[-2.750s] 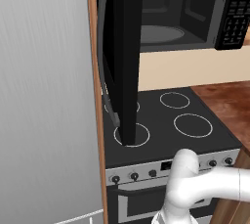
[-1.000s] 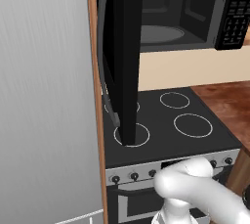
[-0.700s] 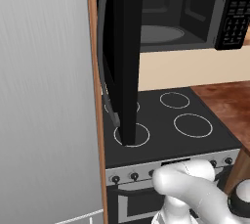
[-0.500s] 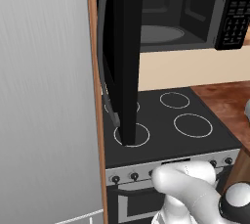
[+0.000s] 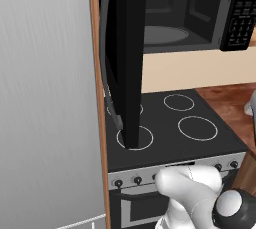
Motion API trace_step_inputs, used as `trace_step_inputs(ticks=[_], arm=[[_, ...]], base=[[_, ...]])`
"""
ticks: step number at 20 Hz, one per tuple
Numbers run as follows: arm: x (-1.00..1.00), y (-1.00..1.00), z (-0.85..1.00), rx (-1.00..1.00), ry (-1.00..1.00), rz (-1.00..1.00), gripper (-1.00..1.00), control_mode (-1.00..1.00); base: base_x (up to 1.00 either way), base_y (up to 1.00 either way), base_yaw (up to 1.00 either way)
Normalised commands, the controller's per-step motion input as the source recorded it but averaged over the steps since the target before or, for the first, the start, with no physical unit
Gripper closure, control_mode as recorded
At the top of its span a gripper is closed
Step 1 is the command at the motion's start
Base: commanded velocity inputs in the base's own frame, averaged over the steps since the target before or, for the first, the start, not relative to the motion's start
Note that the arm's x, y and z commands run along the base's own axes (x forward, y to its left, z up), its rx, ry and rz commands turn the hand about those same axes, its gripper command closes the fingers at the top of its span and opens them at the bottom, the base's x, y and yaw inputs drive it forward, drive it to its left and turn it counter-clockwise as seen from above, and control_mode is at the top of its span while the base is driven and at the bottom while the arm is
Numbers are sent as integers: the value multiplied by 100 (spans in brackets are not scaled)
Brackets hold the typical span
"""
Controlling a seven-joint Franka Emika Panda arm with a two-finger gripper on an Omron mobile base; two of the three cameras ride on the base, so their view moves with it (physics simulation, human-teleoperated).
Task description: Place the sponge inside the microwave to prepare for sanitizing.
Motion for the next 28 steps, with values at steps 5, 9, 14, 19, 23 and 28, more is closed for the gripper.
trace_step_inputs(ticks=[5, 9, 14, 19, 23, 28], arm=[[13, 49, 61, -14, 4, 15, 100, -100], [20, 45, 57, -9, 0, 8, 100, -100], [21, 40, 50, 0, -4, 16, 100, -100], [20, 43, 52, 0, -12, 13, 100, -100], [26, 43, 47, 0, -4, 8, 100, -100], [28, 45, 46, 0, -11, 5, 100, -100]], base=[[0, 0, 0], [0, 0, 0], [0, 0, 0], [0, 0, 0], [0, 0, 0], [0, 0, 0]])
